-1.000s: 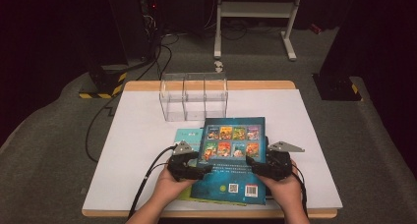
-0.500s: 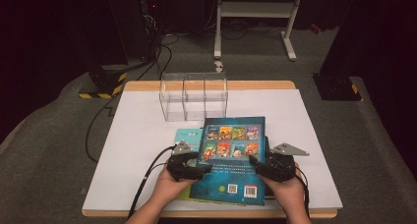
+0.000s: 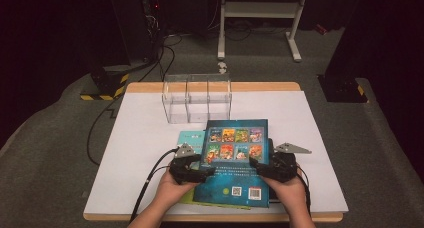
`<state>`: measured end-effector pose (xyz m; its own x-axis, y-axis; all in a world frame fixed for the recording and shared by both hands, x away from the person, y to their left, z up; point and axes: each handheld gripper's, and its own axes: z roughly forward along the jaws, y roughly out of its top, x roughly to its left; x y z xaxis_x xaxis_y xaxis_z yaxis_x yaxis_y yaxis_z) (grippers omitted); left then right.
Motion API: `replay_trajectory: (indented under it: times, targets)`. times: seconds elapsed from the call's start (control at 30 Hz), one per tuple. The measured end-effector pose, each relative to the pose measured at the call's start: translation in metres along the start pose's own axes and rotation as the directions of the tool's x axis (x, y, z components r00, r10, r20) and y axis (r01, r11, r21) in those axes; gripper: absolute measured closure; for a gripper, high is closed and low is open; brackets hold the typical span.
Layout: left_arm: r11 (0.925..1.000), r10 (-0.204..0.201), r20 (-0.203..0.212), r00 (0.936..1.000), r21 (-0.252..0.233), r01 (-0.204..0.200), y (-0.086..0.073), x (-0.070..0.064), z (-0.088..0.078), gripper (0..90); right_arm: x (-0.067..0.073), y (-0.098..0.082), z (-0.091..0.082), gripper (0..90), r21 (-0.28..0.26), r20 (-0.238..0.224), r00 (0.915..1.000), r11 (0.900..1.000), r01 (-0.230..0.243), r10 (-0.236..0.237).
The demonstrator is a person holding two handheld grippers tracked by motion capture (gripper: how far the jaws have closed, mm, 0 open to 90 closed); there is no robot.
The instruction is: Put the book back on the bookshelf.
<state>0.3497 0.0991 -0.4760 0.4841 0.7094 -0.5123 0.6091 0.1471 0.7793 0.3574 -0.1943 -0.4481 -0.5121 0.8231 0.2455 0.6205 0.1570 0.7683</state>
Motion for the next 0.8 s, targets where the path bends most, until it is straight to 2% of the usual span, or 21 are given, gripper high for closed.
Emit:
replay_trajectory:
  times: [0.1,0.17,0.33,0.47,0.6,0.8]
  targets:
    - [1.0,0.006,-0.001,1.0,0.003,-0.006,0.0,0.0,0.0,20.1,0.0,0.002,0.006,22.7,0.025,-0.027,0.9996,1.0,-0.01,0.011]
    - [1.0,0.006,-0.002,1.0,0.003,-0.006,0.0,0.0,0.0,20.1,0.0,0.002,0.006,23.0,0.025,-0.028,0.9995,1.0,-0.011,0.011]
    - [1.0,0.007,-0.003,1.0,0.006,-0.007,0.0,0.0,0.0,20.1,0.002,0.003,0.002,29.7,0.025,-0.01,1.0,1.0,-0.001,0.001]
    - [1.0,0.005,-0.004,1.0,0.004,-0.005,0.0,0.0,0.0,20.2,0.003,0.002,-0.005,36.4,0.002,0.001,0.9999,1.0,0.011,-0.011]
    - [0.9998,-0.018,0.011,0.9998,-0.005,0.018,0.0,0.0,0.0,20.2,0.008,0.003,-0.01,37.4,-0.012,0.021,0.9991,0.999,0.037,-0.036]
    - [0.9998,-0.02,0.023,0.9995,0.003,0.02,0.001,0.002,-0.001,18.4,0.012,0.002,-0.016,38.9,-0.036,0.039,0.9967,0.997,0.073,-0.071]
